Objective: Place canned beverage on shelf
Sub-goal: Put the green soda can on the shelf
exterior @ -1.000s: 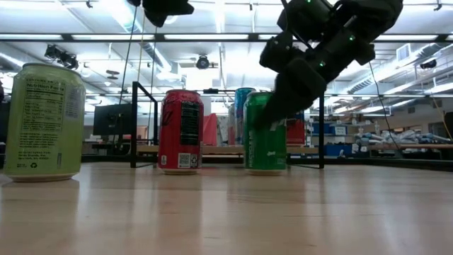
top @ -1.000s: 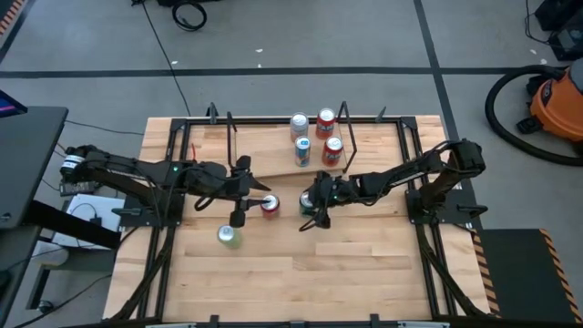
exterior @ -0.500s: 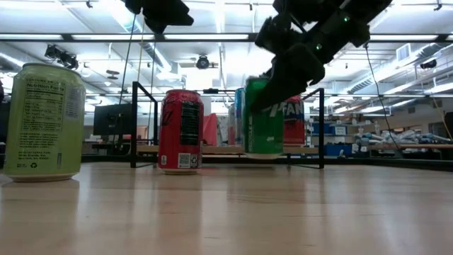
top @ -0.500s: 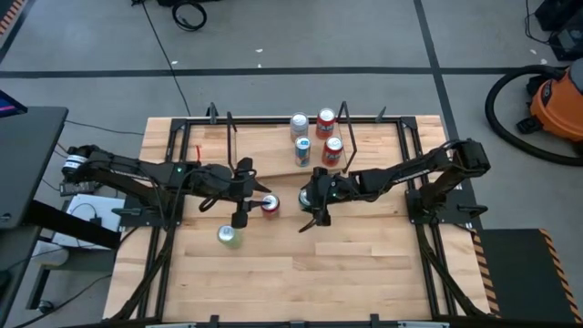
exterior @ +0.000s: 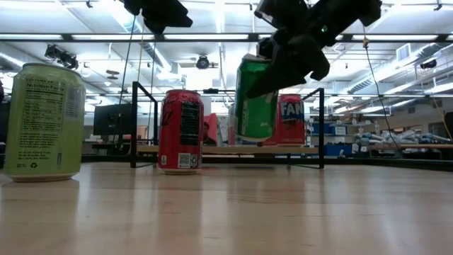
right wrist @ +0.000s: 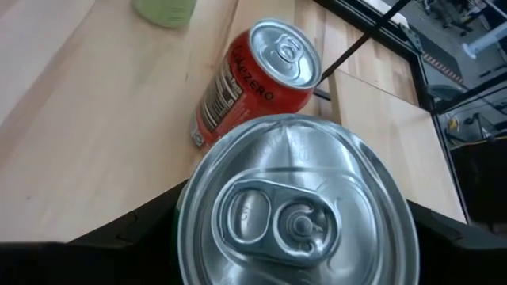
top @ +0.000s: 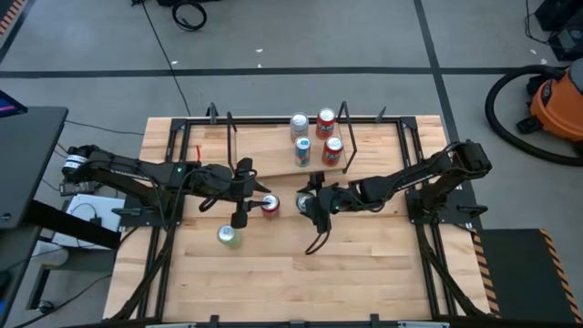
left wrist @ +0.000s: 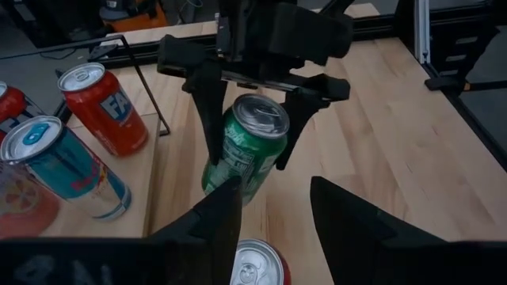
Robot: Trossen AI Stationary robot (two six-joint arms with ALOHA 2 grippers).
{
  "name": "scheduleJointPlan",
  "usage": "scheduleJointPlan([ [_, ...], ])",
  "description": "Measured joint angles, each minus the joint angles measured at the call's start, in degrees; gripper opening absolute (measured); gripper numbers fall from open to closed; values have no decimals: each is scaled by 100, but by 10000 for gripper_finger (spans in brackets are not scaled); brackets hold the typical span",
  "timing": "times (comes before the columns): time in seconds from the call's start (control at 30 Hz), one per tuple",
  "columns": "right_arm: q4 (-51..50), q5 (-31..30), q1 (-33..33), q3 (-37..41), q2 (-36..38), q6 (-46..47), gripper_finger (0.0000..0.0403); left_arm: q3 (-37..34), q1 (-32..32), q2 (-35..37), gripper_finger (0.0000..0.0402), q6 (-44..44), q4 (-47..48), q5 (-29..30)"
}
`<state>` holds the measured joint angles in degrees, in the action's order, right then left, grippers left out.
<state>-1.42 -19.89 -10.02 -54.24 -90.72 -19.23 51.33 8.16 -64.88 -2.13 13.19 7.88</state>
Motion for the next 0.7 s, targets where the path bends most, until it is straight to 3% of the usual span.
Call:
scheduleJointPlan([
  [0.3, 197, 119, 63, 0, 0, 192, 321, 0, 0, 0, 160, -20, 7, 3],
  [0.43, 354, 825, 352, -243, -2, 340, 321, 0, 0, 0, 160, -197, 55, 226],
  [0.7, 81, 934, 1048, -966, -4, 257, 321, 0, 0, 0, 160, -256, 111, 400],
])
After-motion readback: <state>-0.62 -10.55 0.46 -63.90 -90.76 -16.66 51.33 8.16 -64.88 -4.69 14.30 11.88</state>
